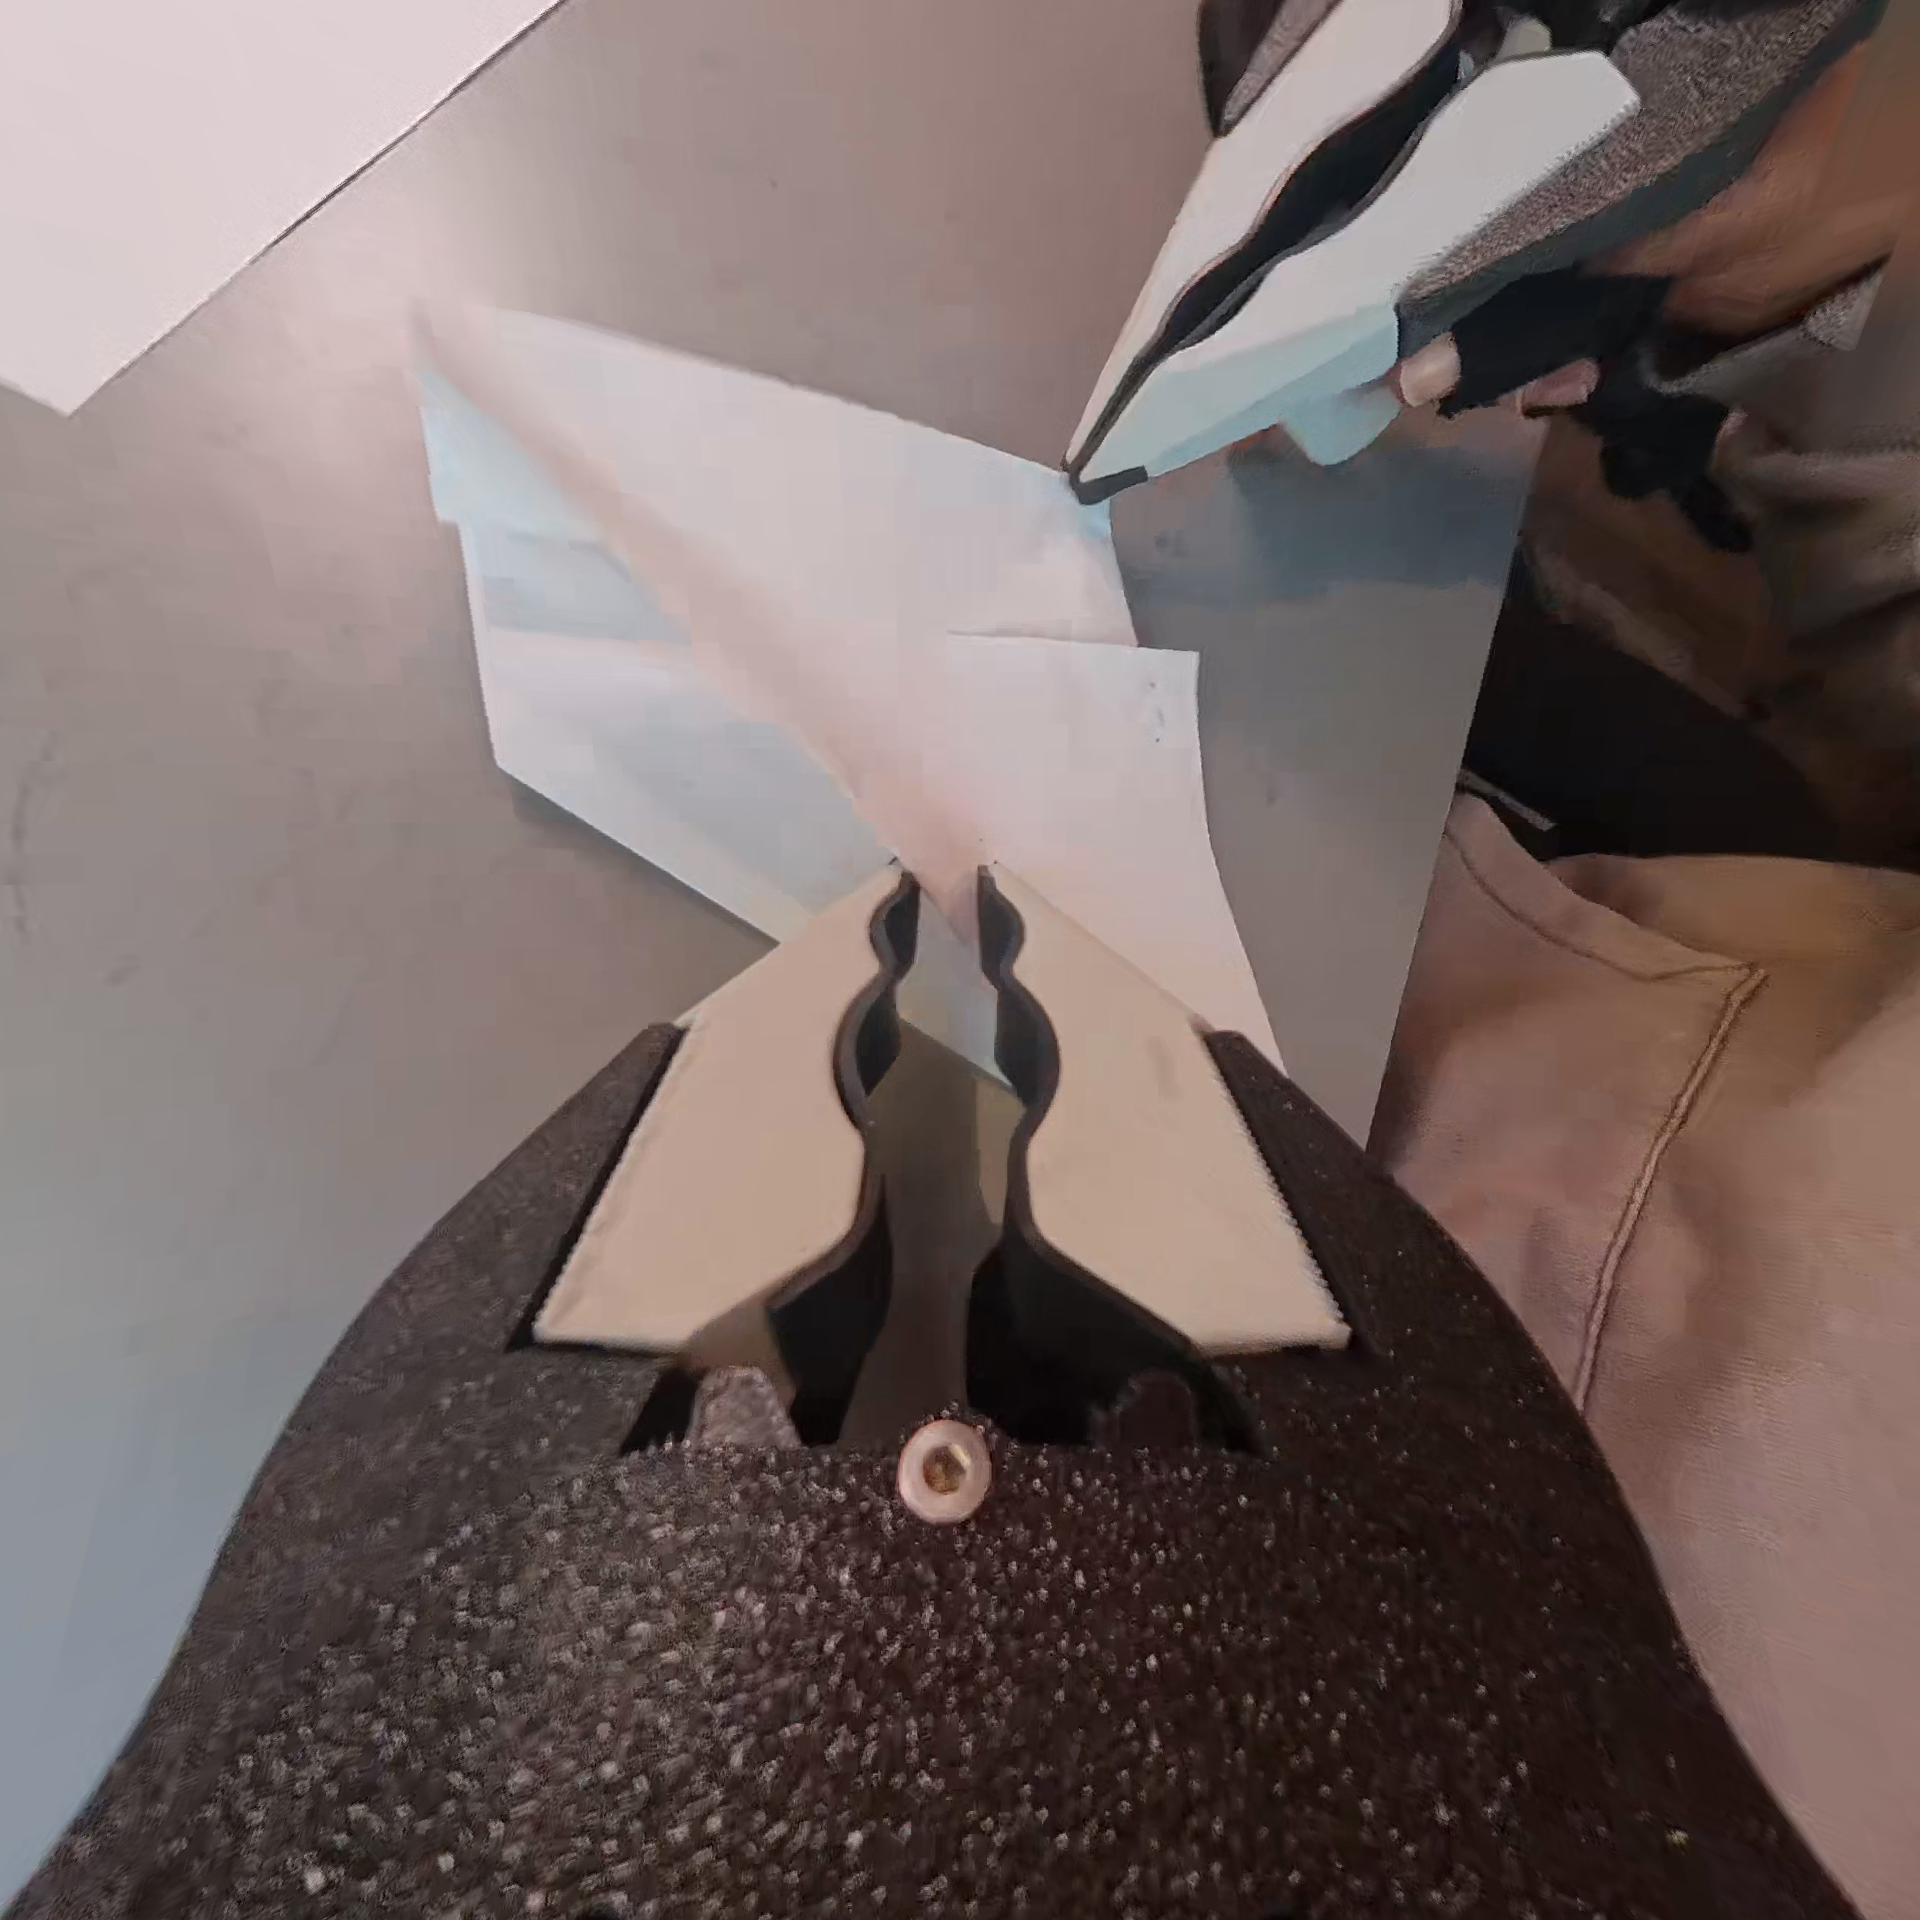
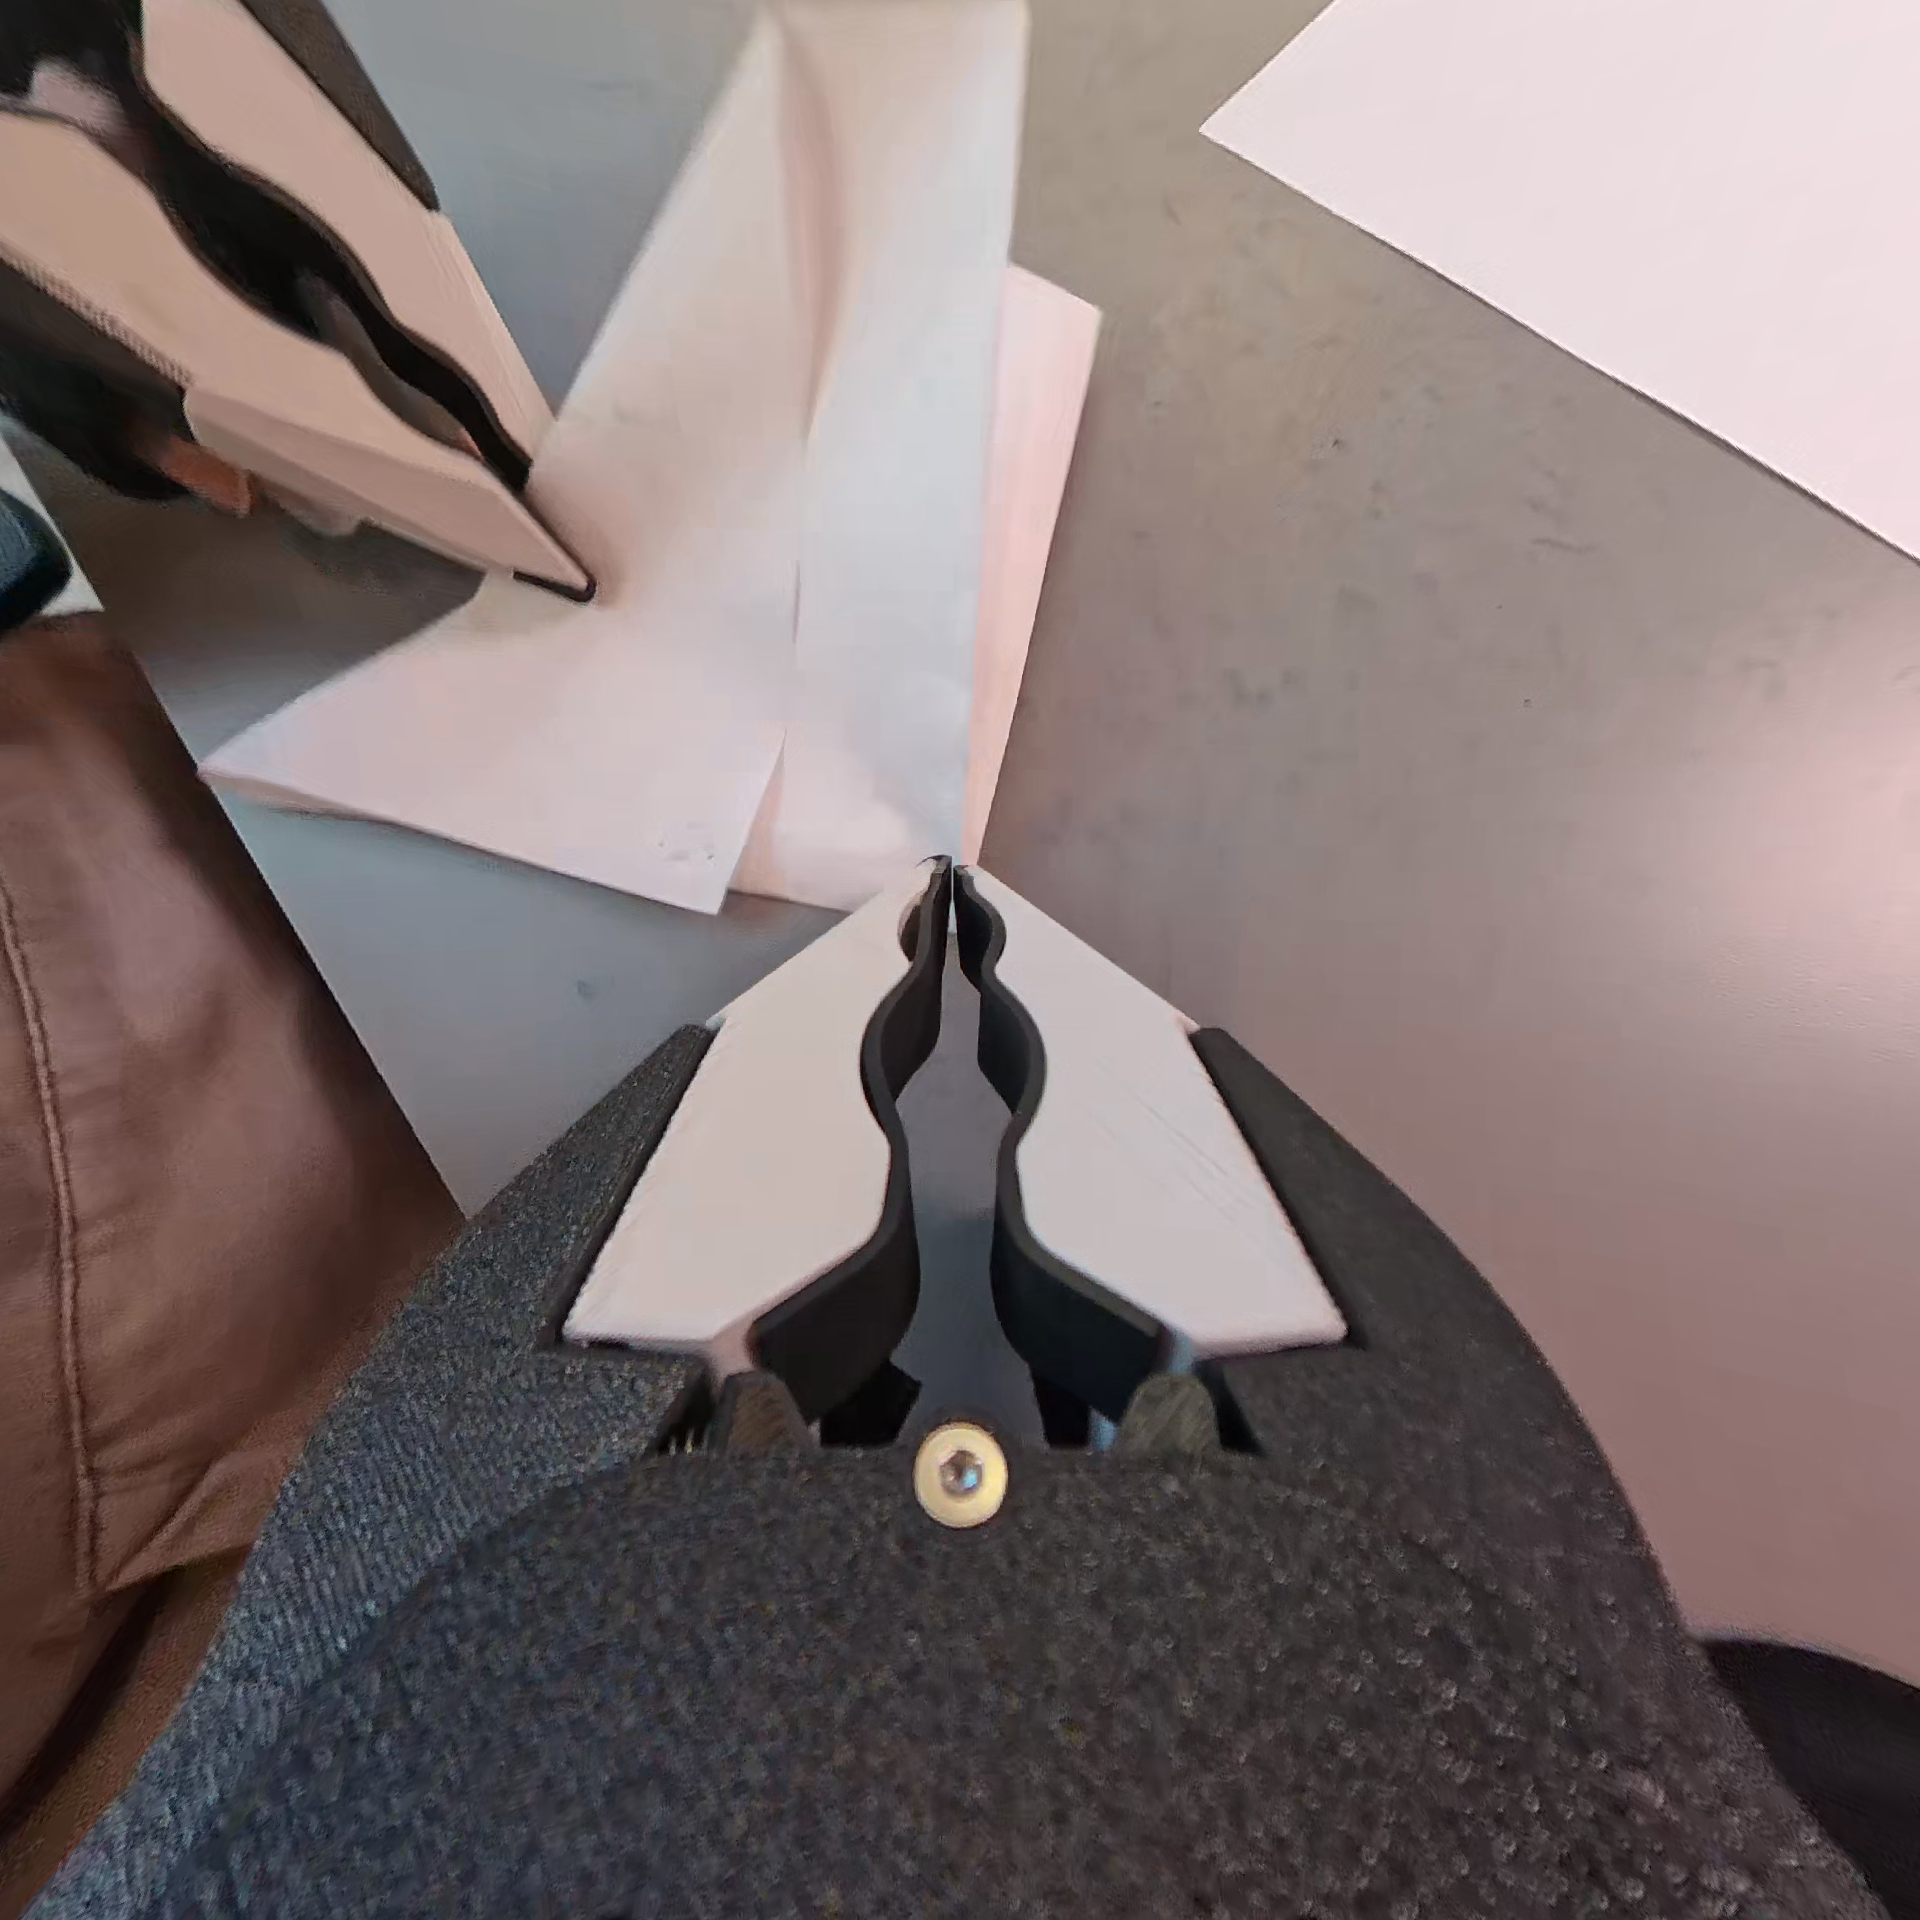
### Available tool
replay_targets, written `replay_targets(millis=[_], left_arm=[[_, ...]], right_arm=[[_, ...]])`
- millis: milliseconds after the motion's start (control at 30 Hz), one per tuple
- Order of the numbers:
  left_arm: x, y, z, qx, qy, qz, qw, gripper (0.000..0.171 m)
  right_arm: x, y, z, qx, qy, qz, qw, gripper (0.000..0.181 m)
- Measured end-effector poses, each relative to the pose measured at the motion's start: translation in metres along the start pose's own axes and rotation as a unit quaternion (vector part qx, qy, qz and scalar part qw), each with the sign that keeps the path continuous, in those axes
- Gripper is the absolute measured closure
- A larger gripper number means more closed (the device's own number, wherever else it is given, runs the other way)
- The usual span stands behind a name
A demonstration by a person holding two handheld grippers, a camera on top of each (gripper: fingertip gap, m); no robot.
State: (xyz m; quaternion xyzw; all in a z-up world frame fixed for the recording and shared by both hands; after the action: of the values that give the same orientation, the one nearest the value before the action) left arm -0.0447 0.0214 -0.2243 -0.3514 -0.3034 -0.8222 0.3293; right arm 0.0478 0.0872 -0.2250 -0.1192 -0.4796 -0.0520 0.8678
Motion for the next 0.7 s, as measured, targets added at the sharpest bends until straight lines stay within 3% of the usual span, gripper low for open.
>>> replay_targets(millis=[33, 167, 200, 267, 333, 400, 500, 600, 700], left_arm=[[0.0, 0.001, 0.001, -0.026, -0.009, -0.003, 1.0, 0.171], [0.003, -0.006, 0.003, -0.112, -0.068, -0.009, 0.991, 0.171], [0.003, -0.006, 0.005, -0.129, -0.081, -0.02, 0.988, 0.171], [0.004, -0.005, 0.008, -0.164, -0.099, -0.035, 0.981, 0.171], [0.003, -0.004, 0.009, -0.212, -0.121, -0.03, 0.969, 0.171], [0.0, -0.004, 0.011, -0.241, -0.13, -0.023, 0.961, 0.171], [-0.001, -0.008, 0.014, -0.229, -0.12, -0.017, 0.966, 0.171], [0.001, -0.019, 0.013, -0.201, -0.098, 0.013, 0.974, 0.171], [0.008, -0.016, 0.008, -0.157, -0.084, -0.027, 0.984, 0.16]], right_arm=[[0.004, 0.0, -0.001, 0.021, 0.002, -0.005, 1.0, 0.177], [0.042, -0.006, 0.035, 0.122, 0.078, 0.007, 0.989, 0.126], [0.05, -0.005, 0.046, 0.15, 0.09, 0.004, 0.985, 0.12], [0.052, 0.0, 0.063, 0.188, 0.078, 0.005, 0.979, 0.108], [0.035, -0.001, 0.069, 0.196, 0.039, 0.062, 0.978, 0.099], [0.014, -0.005, 0.069, 0.179, 0.006, 0.134, 0.975, 0.106], [-0.003, -0.015, 0.061, 0.19, -0.01, 0.2, 0.961, 0.169], [-0.002, -0.022, 0.063, 0.213, 0.037, 0.207, 0.954, 0.181], [-0.002, -0.024, 0.06, 0.27, 0.061, 0.155, 0.948, 0.181]])
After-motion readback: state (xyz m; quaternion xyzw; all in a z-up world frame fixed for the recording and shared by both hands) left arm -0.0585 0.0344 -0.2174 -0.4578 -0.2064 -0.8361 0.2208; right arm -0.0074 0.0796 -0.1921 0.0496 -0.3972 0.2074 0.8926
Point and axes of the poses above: each gripper's, where its closed fingertips meet, x back along the fingers, z out of its top, y = z × x across the jaws, the point moved 1 cm from there along x, back along the fingers, and after that the axes turned 13 degrees about -y, right-handed, at the moved point
